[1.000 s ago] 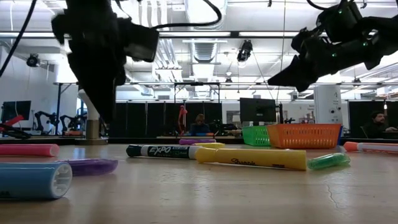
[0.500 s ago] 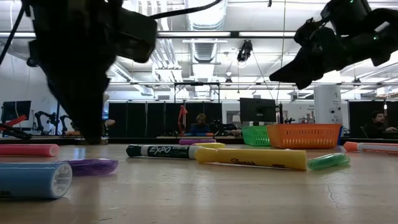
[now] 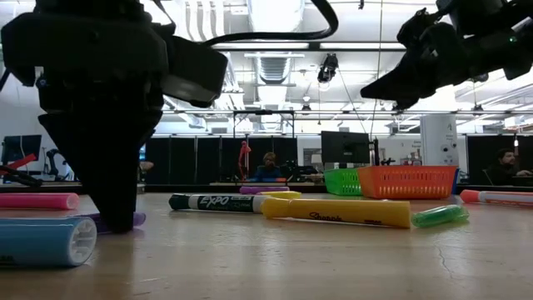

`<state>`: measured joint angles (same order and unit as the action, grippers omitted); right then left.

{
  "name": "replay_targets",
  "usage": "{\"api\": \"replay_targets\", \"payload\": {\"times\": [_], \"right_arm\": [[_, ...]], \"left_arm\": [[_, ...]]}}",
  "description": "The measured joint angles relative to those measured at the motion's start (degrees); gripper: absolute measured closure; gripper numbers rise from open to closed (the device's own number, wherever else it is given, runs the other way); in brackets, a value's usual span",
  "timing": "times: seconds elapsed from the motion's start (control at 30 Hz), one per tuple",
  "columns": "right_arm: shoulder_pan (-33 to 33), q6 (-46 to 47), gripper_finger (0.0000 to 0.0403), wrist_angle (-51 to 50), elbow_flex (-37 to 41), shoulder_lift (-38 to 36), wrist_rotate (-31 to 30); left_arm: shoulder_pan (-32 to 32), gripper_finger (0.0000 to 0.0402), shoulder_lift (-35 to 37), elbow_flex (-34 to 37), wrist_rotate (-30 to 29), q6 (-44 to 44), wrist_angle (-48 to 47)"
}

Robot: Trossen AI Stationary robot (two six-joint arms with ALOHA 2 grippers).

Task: Pick & Place Markers
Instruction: Put the violet pen into the blue bin

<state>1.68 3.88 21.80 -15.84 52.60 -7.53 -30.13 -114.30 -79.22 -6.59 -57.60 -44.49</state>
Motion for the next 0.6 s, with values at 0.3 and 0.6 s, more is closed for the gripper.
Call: {"api": "replay_targets", "payload": {"times": [0.3,0.6], "right_arm": [[-0.1,0.5,0.0385,-0.2,0.0,0.0,-0.1],[-2.6,4.0,0.0385,-0.6,1.1,0.0,-0.1]], "left_arm": [[-0.2,0.0367,1.8,0.2,-1.5,-0.7,-2.5],[1.6,0.0374,8.5,1.7,-10.8,6.7,-1.5]]}}
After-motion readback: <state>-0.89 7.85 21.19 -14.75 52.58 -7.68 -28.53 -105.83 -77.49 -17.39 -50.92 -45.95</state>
